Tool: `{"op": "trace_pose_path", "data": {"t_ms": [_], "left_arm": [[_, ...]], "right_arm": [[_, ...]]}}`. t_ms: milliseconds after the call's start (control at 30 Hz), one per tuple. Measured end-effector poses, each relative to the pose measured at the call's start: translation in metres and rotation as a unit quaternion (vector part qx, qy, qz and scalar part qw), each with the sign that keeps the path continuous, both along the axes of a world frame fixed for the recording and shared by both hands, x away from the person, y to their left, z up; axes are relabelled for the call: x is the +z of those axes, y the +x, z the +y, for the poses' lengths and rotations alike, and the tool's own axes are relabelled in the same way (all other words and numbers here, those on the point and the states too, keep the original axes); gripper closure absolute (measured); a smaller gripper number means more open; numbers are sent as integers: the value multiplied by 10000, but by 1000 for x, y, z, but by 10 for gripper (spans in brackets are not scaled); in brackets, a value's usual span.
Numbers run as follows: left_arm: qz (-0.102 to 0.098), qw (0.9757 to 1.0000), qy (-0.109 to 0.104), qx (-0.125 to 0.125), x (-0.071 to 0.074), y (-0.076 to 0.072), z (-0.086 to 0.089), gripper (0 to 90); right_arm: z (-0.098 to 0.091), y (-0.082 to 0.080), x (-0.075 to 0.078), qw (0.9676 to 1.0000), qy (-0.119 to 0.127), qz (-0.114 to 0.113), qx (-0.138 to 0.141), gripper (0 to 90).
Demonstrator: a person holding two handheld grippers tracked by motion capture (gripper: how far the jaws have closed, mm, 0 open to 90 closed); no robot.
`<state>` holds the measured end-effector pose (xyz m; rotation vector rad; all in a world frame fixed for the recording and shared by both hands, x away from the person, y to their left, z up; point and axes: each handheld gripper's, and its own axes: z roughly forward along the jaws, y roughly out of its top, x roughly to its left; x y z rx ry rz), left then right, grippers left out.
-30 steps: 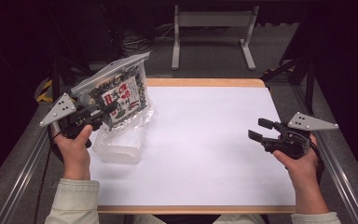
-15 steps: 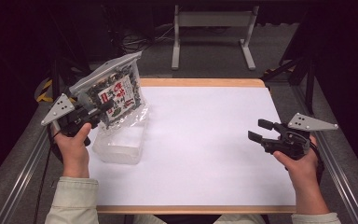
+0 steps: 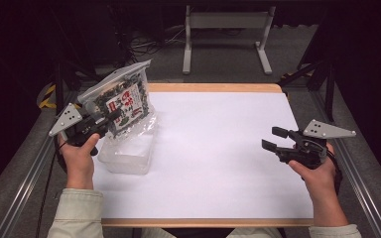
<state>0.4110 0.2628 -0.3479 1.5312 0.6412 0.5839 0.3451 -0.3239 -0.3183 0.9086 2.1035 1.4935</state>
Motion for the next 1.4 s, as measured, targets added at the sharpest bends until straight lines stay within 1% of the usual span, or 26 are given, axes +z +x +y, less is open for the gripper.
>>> {"op": "trace_pose_path", "data": {"t_ms": [200,300,433,533,633,667,733,867,967,1067,1100,1133,1233,1400], "left_arm": [[94,9999,13,37,-7,1,3,724],[158,9999,65,15,-9,1,4,724],[211,9998,45,-54,-12,2,3,724],[267,9995,130,-59,-15,3,3,724],[401,9989,213,-67,-18,4,2,723],[404,9989,240,-65,-19,4,2,723],[395,9989,228,-84,-18,4,2,722],[524,9984,194,-128,-21,5,4,721],[604,9977,254,-152,-23,5,5,720],[604,9976,295,-176,-23,5,4,717],[646,9972,327,-176,-24,5,4,716],[646,9972,327,-176,-24,5,4,715],[787,9961,384,-131,-27,6,6,711],[1029,9942,311,-94,-35,6,15,709]], "right_arm": [[3,2,-1,10000,-23,7,56,372],[5,3,-1,10000,-22,9,80,372],[6,4,-1,9999,-24,20,106,370],[7,4,-1,9999,-24,27,125,370],[8,5,-2,9999,-20,40,143,369],[8,5,-2,9999,-29,45,146,369],[9,6,-2,9999,-33,51,152,368],[10,7,-3,9998,-40,65,190,367],[11,8,-3,9998,-39,71,199,366],[11,8,-4,9997,-41,90,211,364],[12,9,-4,9997,-54,92,206,363],[12,9,-4,9997,-54,92,206,363],[12,9,-4,9997,-64,102,214,361],[12,10,-4,9997,-53,111,216,359]]}}
